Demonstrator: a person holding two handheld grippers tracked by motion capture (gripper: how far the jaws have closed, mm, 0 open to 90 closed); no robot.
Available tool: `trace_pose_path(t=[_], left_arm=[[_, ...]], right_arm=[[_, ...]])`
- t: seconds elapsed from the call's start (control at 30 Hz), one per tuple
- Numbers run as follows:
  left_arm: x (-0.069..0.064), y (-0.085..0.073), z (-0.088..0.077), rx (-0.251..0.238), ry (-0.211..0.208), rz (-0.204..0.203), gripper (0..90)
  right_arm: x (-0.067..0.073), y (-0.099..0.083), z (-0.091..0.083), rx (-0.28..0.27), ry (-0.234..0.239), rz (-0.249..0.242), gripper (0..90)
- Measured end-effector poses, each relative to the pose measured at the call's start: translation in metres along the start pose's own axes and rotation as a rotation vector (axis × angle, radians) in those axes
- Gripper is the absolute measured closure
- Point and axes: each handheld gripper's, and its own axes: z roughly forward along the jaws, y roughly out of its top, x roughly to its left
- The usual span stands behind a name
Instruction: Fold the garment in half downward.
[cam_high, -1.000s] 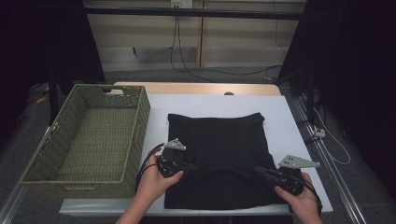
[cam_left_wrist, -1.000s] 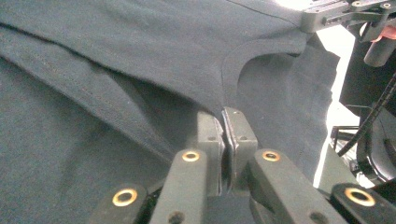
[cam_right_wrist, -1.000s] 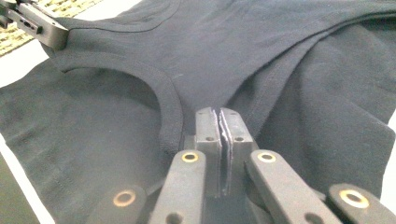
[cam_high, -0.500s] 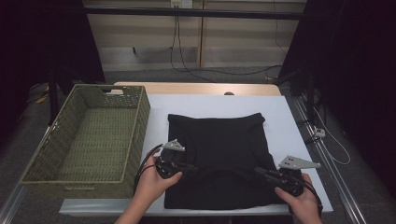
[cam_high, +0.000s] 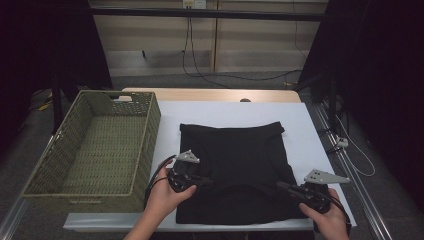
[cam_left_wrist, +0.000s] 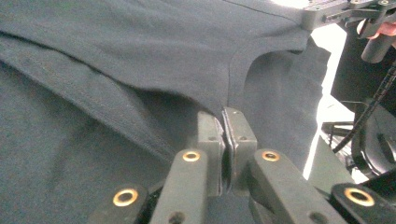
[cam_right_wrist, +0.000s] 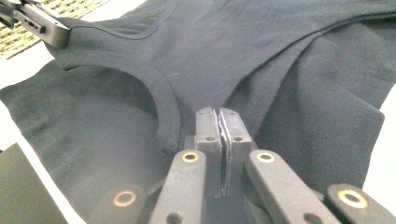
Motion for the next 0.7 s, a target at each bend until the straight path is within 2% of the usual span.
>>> trace_pose_path(t=[0.33, 0.4, 0.53, 0.57, 0.7], left_arm=[[-0.0009, -0.0050, -0.0042, 0.005, -0.016, -0.006, 87.0], [-0.0006, -0.0050, -0.0053, 0.009, -0.020, 0.014, 87.0], [-0.0016, -0.0056, -0.0046, 0.009, -0.032, 0.004, 87.0], [-0.0019, -0.0053, -0.0040, 0.016, -0.032, 0.020, 87.0], [-0.0038, -0.0056, -0.0035, 0.019, -0.044, 0.018, 87.0]], right_arm=[[0.0045, 0.0008, 0.0000, -0.002, 0.007, -0.015, 88.3], [0.0043, 0.0009, 0.0001, -0.005, 0.008, -0.022, 88.4], [0.0049, -0.0024, -0.0032, 0.002, 0.010, -0.012, 88.3], [0.0040, -0.0043, -0.0060, -0.003, 0.013, -0.010, 88.4], [0.0044, -0.0062, -0.0084, -0.003, 0.015, -0.007, 88.4]])
